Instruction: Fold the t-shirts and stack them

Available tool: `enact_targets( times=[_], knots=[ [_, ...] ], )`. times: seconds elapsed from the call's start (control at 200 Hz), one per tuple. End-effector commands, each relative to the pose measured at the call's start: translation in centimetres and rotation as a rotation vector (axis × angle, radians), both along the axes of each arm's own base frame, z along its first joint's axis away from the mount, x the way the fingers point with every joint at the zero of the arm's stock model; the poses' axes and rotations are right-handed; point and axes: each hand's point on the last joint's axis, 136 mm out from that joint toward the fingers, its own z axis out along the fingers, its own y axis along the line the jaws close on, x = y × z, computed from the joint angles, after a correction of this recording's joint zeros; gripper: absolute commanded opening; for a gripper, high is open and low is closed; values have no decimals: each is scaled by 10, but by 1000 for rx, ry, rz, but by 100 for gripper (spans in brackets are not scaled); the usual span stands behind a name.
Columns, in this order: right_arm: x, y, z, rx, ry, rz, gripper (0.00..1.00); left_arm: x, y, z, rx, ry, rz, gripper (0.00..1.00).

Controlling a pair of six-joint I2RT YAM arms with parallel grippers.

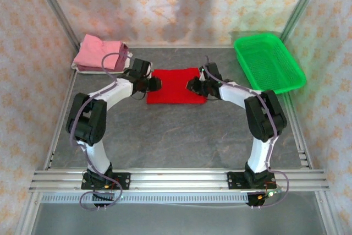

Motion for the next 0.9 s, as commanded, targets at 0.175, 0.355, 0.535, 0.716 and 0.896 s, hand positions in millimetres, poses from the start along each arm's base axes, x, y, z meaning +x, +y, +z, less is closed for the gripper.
enact_targets(
  times=[0.175, 0.355, 0.535, 0.716, 0.896],
  knots=[
    [11, -6, -28, 26, -5, -31, 16, 1, 5, -50, -56, 44, 28, 30],
    [17, -16, 24, 41, -88, -54, 19, 3, 24, 7, -36, -17, 79, 39],
    [27, -56, 35, 28, -60, -192, 37, 3, 52, 5, -65, 99, 163, 62],
    [31, -64, 11, -18, 3, -216, 44, 9, 42, -25, -84, 225, 121, 72],
    [31, -59, 5, 14, 14, -211, 44, 17, 25, -36, -71, 243, 73, 72]
  ],
)
